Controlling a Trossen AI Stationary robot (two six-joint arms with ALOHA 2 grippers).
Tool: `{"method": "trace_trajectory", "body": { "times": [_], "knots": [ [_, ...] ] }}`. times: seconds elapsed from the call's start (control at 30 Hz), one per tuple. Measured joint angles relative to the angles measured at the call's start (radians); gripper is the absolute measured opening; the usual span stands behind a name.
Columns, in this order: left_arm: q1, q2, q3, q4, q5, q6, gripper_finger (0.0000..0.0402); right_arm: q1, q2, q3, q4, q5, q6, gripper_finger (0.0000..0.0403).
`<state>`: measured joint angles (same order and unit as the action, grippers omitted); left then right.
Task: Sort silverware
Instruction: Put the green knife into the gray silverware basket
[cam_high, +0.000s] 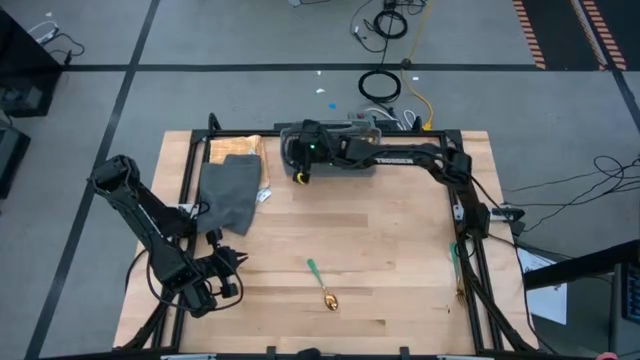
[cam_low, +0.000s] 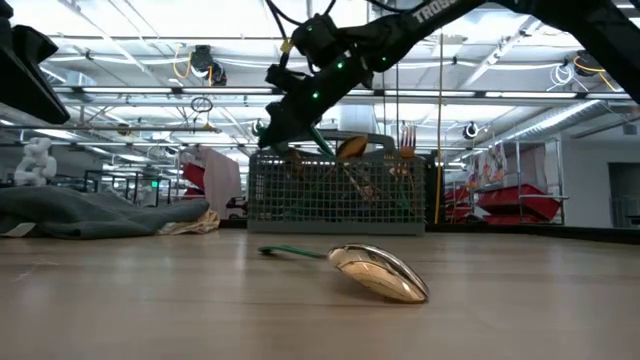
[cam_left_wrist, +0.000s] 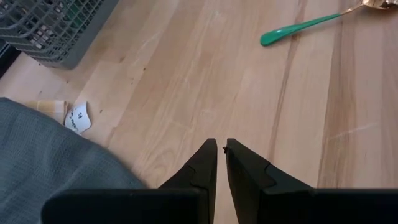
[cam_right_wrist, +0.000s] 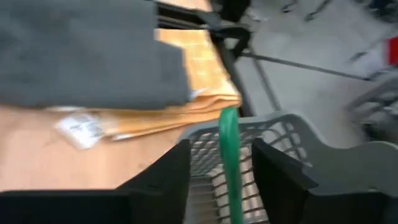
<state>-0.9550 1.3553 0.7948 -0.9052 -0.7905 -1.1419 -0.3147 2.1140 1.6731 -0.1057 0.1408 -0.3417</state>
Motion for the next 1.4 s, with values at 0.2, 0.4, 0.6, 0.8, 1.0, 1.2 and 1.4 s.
{"method": "trace_trajectory", "body": {
  "times": [0.2, 0.4, 0.6, 0.8, 1.0, 1.2, 1.4],
  "knots": [
    [0.000, 0.000, 0.000, -0.003, 0.000, 0.003, 0.0044, 0.008, 0.003, -0.003, 0.004, 0.074, -0.044, 0.0020],
    [0.000, 0.000, 0.000, -0.003, -0.001, 0.003, 0.0044, 0.032, -0.037, -0.007, 0.000, 0.069, -0.052, 0.0004],
    [0.000, 0.000, 0.000, -0.002, -0.004, -0.002, 0.0044, 0.056, -0.113, -0.007, 0.036, 0.058, -0.061, 0.0002],
    [0.000, 0.000, 0.000, -0.002, -0.006, -0.002, 0.0044, 0.061, -0.252, -0.006, 0.073, 0.062, -0.065, 0.0001],
    [0.000, 0.000, 0.000, 0.007, -0.002, -0.005, 0.0044, 0.053, -0.408, -0.005, 0.002, 0.096, -0.086, 0.0001],
    [0.000, 0.000, 0.000, 0.003, 0.000, -0.004, 0.0044, 0.031, -0.530, -0.025, -0.095, 0.093, -0.030, 0.0000],
    [0.000, 0.000, 0.000, 0.002, -0.008, -0.005, 0.0044, 0.011, -0.590, -0.229, -0.029, 0.095, 0.038, 0.0000]
  ]
}}
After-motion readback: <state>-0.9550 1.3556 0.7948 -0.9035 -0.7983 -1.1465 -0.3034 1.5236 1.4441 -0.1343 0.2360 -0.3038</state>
